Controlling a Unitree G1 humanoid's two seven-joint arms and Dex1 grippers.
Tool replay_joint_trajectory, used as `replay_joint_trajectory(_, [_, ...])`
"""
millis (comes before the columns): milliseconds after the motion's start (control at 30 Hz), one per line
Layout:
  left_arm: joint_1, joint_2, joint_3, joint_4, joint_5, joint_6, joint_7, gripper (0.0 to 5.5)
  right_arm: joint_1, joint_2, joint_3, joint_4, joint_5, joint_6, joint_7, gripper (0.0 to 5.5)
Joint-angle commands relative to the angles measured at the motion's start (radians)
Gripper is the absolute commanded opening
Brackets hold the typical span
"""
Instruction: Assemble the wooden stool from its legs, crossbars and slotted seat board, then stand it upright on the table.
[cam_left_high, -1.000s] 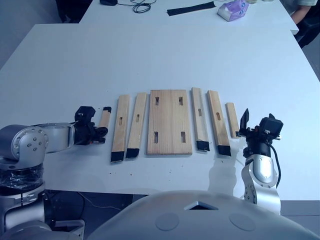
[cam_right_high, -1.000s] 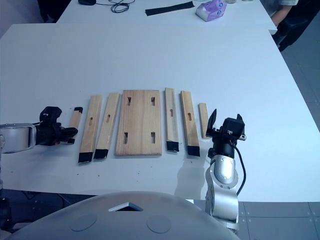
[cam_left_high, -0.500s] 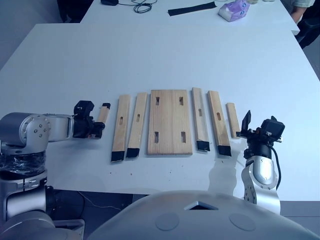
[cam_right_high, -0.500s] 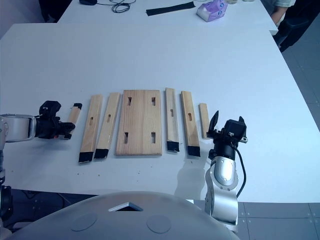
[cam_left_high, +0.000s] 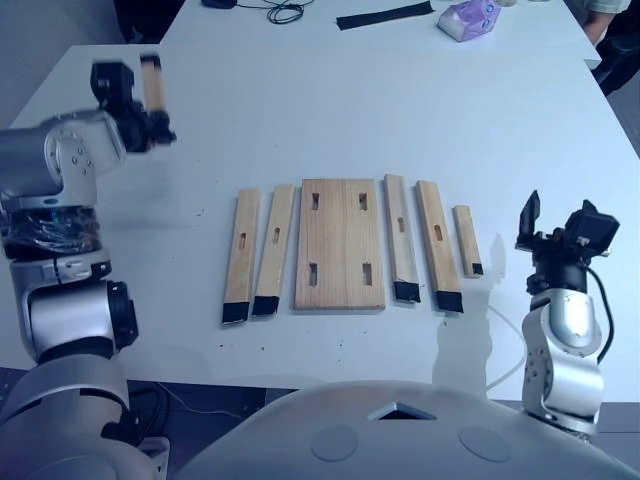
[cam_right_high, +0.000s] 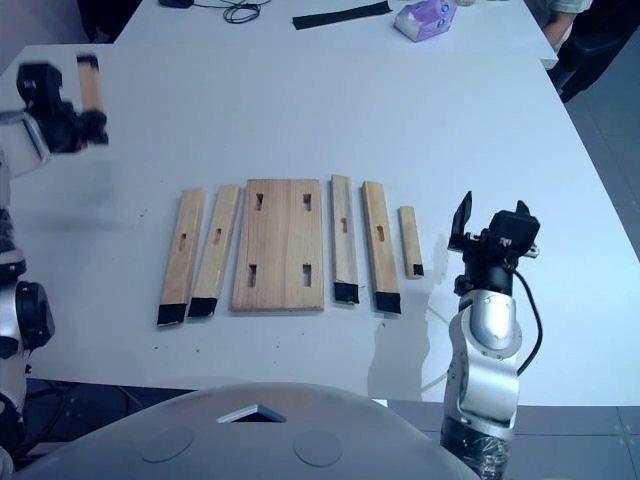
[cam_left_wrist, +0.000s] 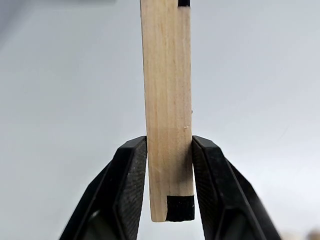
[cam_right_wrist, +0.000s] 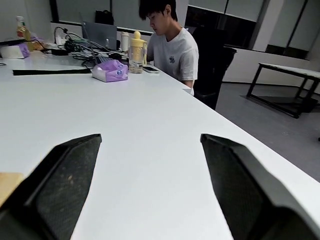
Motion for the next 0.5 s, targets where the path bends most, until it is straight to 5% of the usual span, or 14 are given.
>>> replay_joint_trajectory(33, [-0.008, -0.086, -0.032, -0.130, -0.093, -0.113, -0.224, 1.31, -0.118, -0.074, -0.098, -0.025, 0.342, 0.166, 0.149, 3.69])
replay_joint_trajectory(267, [0.188, -0.219, -0.005, -0.277, -0.338, -0.191, -0.572, 1.31, -0.262, -0.379, -0.171, 0.018, 0.919, 0.485, 0.487, 3.69])
replay_joint_trajectory(500, [0.272, -0.302, 0.010, -0.370, -0.551, -0.166, -0.709, 1.31, -0.408, -0.644, -0.115, 0.114, 1.055, 0.606, 0.792, 3.69])
